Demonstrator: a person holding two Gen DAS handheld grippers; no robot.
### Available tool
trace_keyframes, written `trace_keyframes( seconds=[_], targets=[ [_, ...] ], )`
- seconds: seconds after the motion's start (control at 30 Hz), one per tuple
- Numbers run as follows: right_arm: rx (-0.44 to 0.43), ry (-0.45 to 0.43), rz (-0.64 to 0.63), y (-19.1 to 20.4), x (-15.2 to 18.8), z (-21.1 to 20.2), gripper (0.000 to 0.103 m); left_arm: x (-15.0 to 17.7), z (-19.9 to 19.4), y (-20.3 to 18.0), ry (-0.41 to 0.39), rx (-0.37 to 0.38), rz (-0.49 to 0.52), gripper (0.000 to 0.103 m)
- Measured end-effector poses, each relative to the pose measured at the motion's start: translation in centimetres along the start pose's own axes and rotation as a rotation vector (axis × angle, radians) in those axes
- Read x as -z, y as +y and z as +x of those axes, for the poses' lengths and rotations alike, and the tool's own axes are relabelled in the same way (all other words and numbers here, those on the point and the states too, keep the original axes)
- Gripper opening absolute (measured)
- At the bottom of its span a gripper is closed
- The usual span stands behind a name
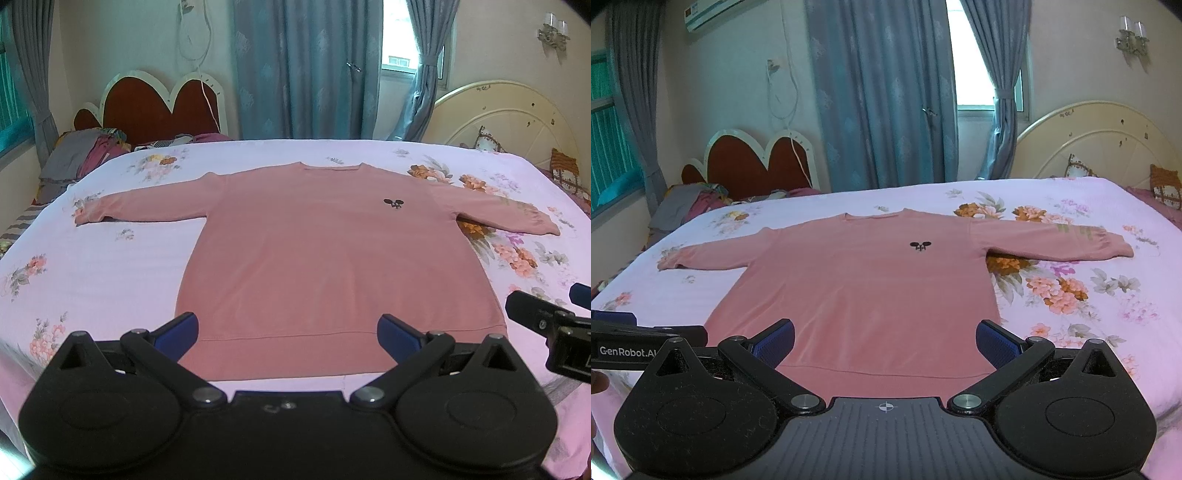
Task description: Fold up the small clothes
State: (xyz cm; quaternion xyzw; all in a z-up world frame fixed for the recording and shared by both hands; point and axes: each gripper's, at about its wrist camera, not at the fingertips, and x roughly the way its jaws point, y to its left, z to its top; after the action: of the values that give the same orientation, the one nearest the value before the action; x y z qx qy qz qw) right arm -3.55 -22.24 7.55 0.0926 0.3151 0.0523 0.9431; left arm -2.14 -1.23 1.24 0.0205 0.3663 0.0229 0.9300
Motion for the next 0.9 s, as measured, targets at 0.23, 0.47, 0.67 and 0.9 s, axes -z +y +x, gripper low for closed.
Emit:
trace_keyframes(
  seconds=[0.23,0.47,0.67,0.9],
  targets=[
    [0.0,0.006,0.003,-0.1,0.0,0.5,0.103,-0.2,0.4,0.0,0.006,-0.002,-0.001,0.103],
    [0.012,0.018,0.015,-0.5,-0.4,1.7,0.103,-0.7,1.4,0.1,0.017,-0.007,0.003,0.103],
    [0.044,0.024,0.036,-1.5,-1.0,3.1,0.103,-1.8,3.2,0.6,0.025,-0.019,0.006,0.103],
    [0.098,0.026,0.067,-2.7,-2.2,5.3,0.103,-3.7,6.1,1.4,0.036,-0.029,0.007,0.103]
  ],
)
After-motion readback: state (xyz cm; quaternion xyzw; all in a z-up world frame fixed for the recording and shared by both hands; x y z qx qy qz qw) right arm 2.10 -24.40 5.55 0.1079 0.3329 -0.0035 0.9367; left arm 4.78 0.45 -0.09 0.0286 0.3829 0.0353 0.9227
